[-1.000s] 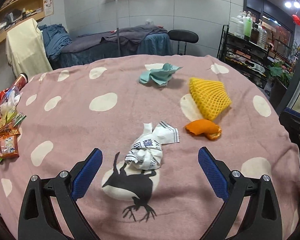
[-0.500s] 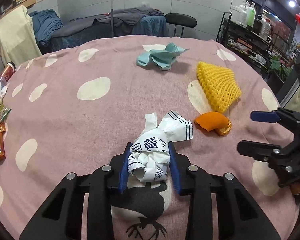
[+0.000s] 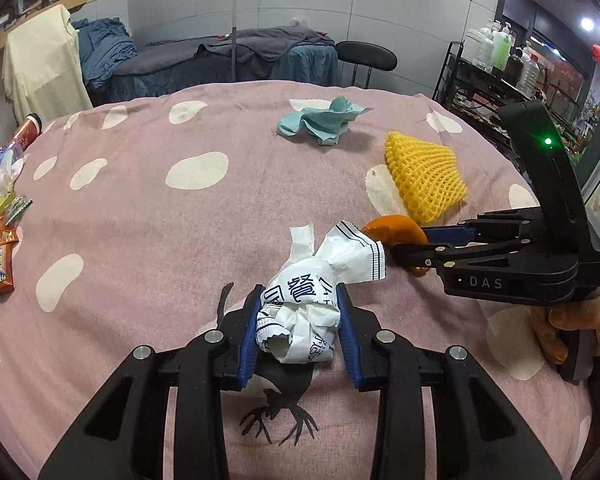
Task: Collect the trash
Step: 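Grasp the white paper wrapper with the left gripper while the right grasps the orange peel, then carry the orange peel over the bin and release it with the right gripper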
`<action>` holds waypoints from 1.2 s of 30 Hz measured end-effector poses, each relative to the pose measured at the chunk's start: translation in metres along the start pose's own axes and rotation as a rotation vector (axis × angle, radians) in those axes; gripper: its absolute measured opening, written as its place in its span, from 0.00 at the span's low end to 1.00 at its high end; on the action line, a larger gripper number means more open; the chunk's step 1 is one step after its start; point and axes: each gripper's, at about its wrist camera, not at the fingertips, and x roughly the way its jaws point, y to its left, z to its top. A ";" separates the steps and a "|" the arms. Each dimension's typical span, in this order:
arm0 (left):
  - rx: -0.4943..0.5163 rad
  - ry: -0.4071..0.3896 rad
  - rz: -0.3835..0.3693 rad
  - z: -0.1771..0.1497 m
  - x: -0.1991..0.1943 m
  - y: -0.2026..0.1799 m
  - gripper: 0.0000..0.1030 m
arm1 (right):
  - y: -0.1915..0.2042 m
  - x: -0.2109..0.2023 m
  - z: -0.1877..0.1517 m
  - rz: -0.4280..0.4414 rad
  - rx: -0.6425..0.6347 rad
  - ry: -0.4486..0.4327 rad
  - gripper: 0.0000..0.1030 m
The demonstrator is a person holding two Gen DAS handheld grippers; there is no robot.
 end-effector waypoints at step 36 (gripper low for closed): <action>0.216 -0.102 -0.261 -0.006 -0.045 -0.154 0.34 | -0.086 -0.195 -0.154 -0.095 0.396 -0.430 0.21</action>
